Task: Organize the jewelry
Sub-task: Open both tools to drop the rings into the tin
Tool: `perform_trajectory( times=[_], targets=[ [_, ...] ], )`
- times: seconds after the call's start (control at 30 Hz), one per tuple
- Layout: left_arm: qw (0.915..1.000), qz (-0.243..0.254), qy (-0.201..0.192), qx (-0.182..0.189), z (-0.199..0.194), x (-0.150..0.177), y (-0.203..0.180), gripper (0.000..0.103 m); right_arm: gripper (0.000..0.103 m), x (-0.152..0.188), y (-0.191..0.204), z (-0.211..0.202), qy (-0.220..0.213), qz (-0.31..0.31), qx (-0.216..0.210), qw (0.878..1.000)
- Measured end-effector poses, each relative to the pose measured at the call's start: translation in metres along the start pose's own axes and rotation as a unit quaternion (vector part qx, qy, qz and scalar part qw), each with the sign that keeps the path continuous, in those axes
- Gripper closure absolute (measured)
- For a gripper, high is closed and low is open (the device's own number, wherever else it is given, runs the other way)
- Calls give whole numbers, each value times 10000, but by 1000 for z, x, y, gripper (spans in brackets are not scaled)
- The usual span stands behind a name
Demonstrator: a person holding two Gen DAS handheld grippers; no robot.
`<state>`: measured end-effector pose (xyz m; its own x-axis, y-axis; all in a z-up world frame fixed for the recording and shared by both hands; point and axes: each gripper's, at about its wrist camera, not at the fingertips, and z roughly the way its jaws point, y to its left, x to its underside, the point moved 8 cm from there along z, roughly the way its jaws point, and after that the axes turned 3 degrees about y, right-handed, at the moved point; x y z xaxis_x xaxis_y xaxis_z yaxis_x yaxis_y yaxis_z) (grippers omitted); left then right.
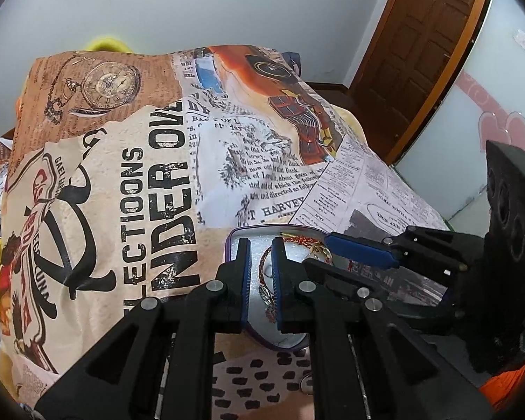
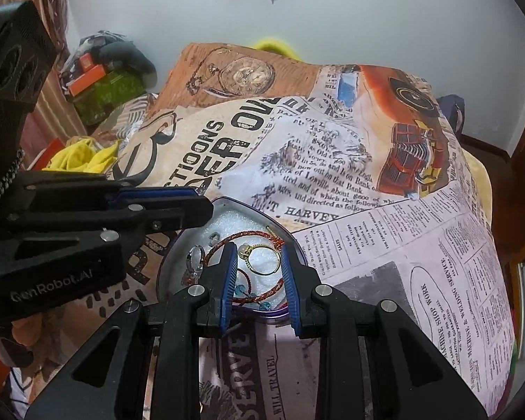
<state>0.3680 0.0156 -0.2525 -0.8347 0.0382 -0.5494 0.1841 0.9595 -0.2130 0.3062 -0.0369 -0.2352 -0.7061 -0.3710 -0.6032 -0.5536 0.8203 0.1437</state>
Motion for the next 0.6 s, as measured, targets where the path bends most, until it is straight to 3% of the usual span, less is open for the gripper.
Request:
perform_trajectory(
  times=[0.6],
  targets=[
    [9996,21,-134,-252,-36,0,-2,90,72,0,5,-18,-72,-36,300,9995]
  ],
)
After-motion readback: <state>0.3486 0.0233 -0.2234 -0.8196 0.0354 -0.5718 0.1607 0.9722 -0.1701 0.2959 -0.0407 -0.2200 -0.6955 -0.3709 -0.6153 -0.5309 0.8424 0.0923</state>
